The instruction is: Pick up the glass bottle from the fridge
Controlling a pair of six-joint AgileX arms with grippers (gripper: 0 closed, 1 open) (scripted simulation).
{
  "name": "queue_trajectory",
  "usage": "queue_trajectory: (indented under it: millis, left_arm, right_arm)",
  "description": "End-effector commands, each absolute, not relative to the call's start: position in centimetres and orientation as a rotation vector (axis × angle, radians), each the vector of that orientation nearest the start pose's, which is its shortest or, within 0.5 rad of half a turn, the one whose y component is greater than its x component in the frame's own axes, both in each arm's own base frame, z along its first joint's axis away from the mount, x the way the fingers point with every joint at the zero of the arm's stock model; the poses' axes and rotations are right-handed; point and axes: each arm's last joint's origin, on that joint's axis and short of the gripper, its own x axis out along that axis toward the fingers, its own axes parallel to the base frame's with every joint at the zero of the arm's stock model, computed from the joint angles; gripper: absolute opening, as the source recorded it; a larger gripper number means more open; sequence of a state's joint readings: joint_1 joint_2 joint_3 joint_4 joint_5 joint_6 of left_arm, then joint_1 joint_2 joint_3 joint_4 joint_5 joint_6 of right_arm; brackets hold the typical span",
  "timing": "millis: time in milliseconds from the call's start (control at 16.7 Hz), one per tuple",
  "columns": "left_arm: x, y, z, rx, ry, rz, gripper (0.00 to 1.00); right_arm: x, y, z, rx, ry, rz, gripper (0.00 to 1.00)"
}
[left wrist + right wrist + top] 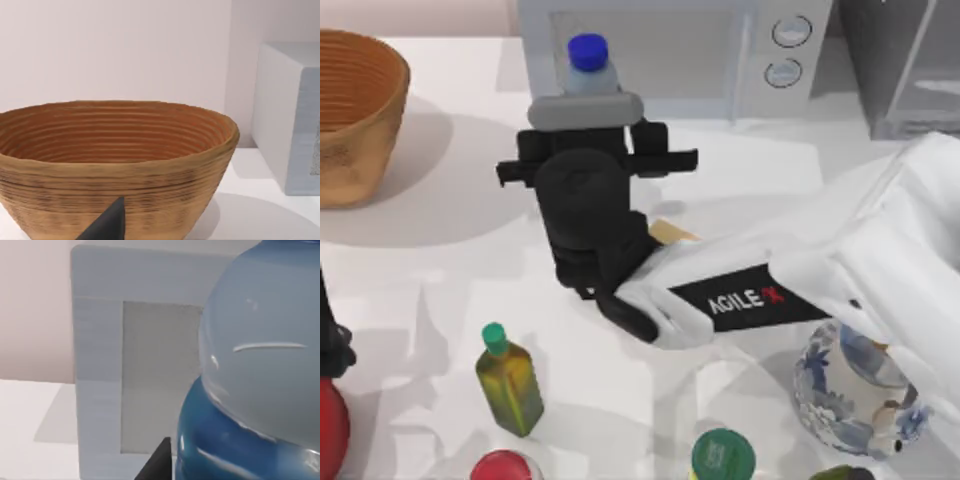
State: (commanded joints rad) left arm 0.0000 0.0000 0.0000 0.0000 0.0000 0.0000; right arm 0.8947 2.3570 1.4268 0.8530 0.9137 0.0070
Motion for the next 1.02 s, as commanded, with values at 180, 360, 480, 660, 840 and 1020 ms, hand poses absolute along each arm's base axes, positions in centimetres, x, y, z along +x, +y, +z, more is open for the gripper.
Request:
queue_trajectory:
  millis: [180, 360, 480, 660, 840, 1020]
  left_arm:
    - [10.6, -0.1, 16.0, 0.0, 0.0, 0.0, 1.0]
    - [10.6, -0.1, 16.0, 0.0, 0.0, 0.0, 1.0]
    - [10.6, -0.1, 16.0, 0.0, 0.0, 0.0, 1.0]
    - [10.6, -0.1, 16.0, 0.0, 0.0, 0.0, 1.0]
    - [10.6, -0.1, 16.0, 0.0, 0.0, 0.0, 1.0]
    - [10.6, -0.1, 16.0, 0.0, 0.0, 0.0, 1.0]
  right_arm:
    - [32.2, 39.3, 11.5, -0.021, -0.003, -0.001, 0.0]
    - [32.2, 39.4, 11.5, -0.017, -0.007, -0.002, 0.0]
    - [32.3, 39.2, 11.5, -0.017, -0.005, -0.003, 0.0]
    - [33.1, 39.4, 10.5, -0.033, 0.004, 0.004, 0.0]
    - [35.6, 39.7, 9.2, -0.025, -0.002, 0.002, 0.0]
    - [37.6, 39.5, 8.2, -0.017, -0.007, -0.001, 0.0]
